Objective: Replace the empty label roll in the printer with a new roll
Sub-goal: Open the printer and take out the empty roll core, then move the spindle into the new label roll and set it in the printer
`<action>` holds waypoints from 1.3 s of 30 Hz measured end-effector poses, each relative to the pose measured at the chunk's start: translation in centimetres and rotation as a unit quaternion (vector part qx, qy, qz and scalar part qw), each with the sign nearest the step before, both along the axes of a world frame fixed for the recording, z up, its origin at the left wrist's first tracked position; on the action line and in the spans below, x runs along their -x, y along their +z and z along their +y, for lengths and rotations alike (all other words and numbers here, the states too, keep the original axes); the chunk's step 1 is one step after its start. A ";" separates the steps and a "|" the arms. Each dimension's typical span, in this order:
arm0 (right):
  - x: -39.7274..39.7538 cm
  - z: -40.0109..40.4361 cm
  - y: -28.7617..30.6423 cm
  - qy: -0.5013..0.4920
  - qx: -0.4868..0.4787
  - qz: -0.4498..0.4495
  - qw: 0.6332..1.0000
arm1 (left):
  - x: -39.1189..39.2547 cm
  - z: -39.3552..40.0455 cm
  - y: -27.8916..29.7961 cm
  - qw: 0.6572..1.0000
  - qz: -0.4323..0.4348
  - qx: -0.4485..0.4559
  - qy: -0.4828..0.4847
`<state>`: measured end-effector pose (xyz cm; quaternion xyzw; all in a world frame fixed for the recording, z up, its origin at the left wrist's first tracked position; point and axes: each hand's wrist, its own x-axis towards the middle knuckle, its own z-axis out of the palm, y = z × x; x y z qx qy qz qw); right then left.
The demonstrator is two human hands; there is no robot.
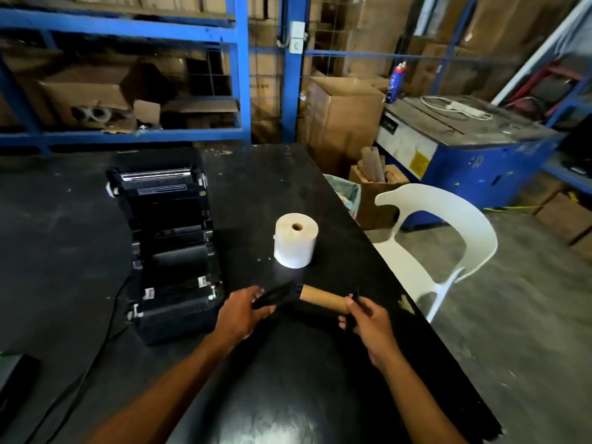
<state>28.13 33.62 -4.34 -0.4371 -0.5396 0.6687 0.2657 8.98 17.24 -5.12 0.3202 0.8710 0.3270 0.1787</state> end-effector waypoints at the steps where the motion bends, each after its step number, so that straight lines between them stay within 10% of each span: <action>1: -0.5 0.2 -0.2 -0.001 -0.008 -0.015 1.000 | -0.3 0.5 -0.6 0.999 0.021 0.031 -0.020; 14: -1.6 0.4 -2.1 0.039 -0.026 -0.073 0.996 | -0.6 3.7 -3.3 0.980 0.094 0.141 -0.103; 19: -1.1 0.2 -2.8 0.046 -0.028 -0.042 0.998 | -2.3 3.3 -2.1 0.997 -0.018 -0.013 -0.072; 25: 0.7 0.3 -2.9 0.064 -0.034 -0.007 0.997 | -3.3 2.0 0.2 0.978 -0.042 0.009 -0.203; 32: -0.5 7.9 -3.4 -0.018 -0.179 -0.108 0.978 | 0.2 -1.4 1.1 0.990 0.031 0.031 -0.133; 39: -0.6 4.6 -5.6 0.135 -0.213 -0.174 0.952 | -1.1 0.5 -1.2 0.993 0.016 0.022 -0.111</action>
